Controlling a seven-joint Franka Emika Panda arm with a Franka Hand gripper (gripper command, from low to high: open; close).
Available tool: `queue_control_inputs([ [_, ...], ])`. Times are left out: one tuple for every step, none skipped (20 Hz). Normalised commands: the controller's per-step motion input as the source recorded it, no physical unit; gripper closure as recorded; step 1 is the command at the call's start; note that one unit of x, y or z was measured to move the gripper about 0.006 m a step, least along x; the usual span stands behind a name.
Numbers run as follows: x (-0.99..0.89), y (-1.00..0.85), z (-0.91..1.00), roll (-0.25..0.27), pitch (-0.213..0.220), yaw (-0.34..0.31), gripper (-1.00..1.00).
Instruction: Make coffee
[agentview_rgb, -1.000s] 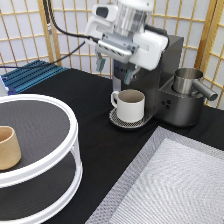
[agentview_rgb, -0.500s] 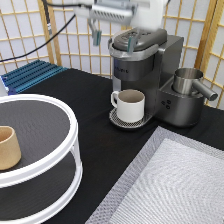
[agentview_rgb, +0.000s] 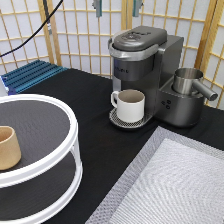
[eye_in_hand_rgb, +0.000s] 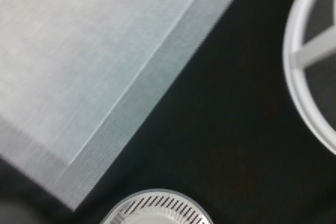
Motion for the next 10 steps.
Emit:
queue_control_inputs([
  [0.0, 0.23, -0.06, 0.0, 0.0, 0.321, -1.0],
  [0.0, 0.19, -0.09, 0.0, 0.0, 0.336, -1.0],
  [0.0, 0.2, -0.17, 0.0, 0.0, 0.34, -1.0],
  [0.03, 0.14, -0.15, 0.0, 0.005, 0.364, -1.0],
  [0.05, 0.12, -0.14, 0.0, 0.015, 0.371, -1.0],
  [0.05, 0.13, -0.11, 0.0, 0.026, 0.369, -1.0],
  [0.06, 0.11, -0.08, 0.0, 0.035, 0.375, -1.0],
  [0.08, 0.17, 0.0, 0.0, 0.063, 0.36, -1.0],
  [0.09, 0.2, 0.0, -0.003, 0.07, 0.35, -1.0],
  [0.06, 0.18, -0.06, 0.0, 0.042, 0.348, -1.0],
])
